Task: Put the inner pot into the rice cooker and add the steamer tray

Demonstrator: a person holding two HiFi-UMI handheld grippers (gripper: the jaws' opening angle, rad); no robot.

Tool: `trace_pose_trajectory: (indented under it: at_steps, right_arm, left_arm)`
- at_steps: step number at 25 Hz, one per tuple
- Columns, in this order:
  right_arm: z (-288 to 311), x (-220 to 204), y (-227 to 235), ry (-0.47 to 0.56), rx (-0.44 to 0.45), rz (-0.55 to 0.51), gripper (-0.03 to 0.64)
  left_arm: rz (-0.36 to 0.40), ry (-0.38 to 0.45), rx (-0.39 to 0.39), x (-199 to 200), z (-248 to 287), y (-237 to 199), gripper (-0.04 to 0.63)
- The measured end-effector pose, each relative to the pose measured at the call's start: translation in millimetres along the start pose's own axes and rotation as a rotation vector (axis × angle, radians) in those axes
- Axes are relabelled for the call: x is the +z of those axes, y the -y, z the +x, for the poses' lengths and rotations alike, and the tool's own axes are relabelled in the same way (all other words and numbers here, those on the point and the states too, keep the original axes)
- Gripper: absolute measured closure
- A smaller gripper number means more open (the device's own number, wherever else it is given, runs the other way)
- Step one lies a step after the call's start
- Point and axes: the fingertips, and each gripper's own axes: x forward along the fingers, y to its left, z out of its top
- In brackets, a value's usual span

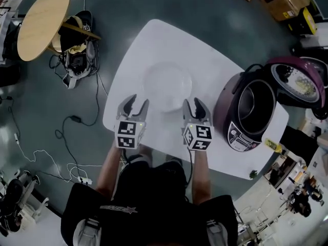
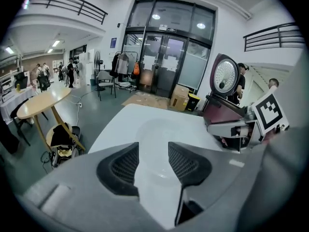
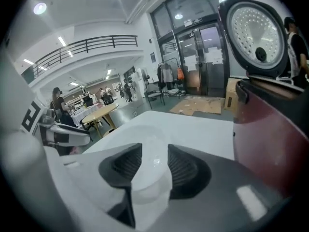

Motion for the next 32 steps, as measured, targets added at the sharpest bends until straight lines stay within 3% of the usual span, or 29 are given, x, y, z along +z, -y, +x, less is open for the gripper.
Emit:
trace_pose_trajectory:
  at_steps: [7,19,32]
  right_arm:
    - [29,-30,16,-0.077,-0.033,0.032,0.448]
    - [56,-49,26,-0.121,-0.027,0.043,0.476]
    - [48,-33,25,-0.095,-0.05,0.0,0.507]
  left_arm:
    - [-0.019,-0.088,0.0,-28,32,-11,0.408]
    - [-0.022,-0.158,0.011,-49,68,-18,0.41]
    - [0.031,-0.103,0.032,-26,61,-13,0.445]
